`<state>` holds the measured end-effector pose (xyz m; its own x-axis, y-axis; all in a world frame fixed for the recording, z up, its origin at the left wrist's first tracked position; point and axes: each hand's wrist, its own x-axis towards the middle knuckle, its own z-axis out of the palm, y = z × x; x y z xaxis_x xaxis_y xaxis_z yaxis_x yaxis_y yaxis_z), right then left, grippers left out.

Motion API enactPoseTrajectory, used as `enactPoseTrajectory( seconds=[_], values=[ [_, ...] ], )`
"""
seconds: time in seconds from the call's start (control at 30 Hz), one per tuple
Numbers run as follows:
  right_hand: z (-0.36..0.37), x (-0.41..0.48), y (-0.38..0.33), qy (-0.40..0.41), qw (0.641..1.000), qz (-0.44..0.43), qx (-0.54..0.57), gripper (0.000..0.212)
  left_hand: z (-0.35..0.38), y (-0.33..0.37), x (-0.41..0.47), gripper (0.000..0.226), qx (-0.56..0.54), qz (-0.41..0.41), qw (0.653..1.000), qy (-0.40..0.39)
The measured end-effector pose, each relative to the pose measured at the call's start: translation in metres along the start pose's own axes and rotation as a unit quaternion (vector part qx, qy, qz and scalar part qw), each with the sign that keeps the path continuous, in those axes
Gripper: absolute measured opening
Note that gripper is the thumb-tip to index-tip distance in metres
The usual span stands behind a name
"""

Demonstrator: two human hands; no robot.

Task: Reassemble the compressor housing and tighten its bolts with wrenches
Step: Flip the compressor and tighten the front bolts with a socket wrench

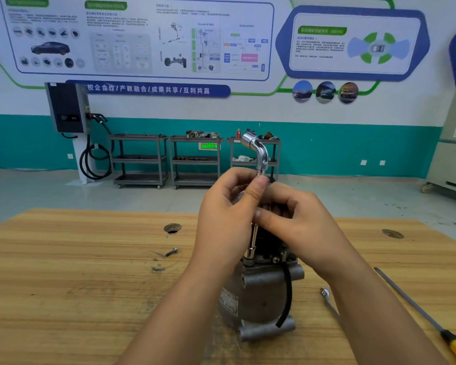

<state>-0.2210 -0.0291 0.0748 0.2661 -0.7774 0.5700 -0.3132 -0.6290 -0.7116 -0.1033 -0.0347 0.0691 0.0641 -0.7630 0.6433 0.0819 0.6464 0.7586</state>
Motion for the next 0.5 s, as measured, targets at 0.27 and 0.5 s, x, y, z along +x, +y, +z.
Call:
enactPoseTrajectory(
  seconds=[0.27,0.5],
  values=[
    [0.0007,0.0,0.0014,0.013,1.0,0.006,0.0,0.011,0.0017,0.0011,-0.0011,0.013,-0.012,0.003,1.0,0.007],
    [0.001,-0.0002,0.004,0.019,1.0,-0.001,-0.005,0.004,0.0025,0.0019,-0.0023,0.022,-0.037,-0.001,0.999,-0.003]
  ],
)
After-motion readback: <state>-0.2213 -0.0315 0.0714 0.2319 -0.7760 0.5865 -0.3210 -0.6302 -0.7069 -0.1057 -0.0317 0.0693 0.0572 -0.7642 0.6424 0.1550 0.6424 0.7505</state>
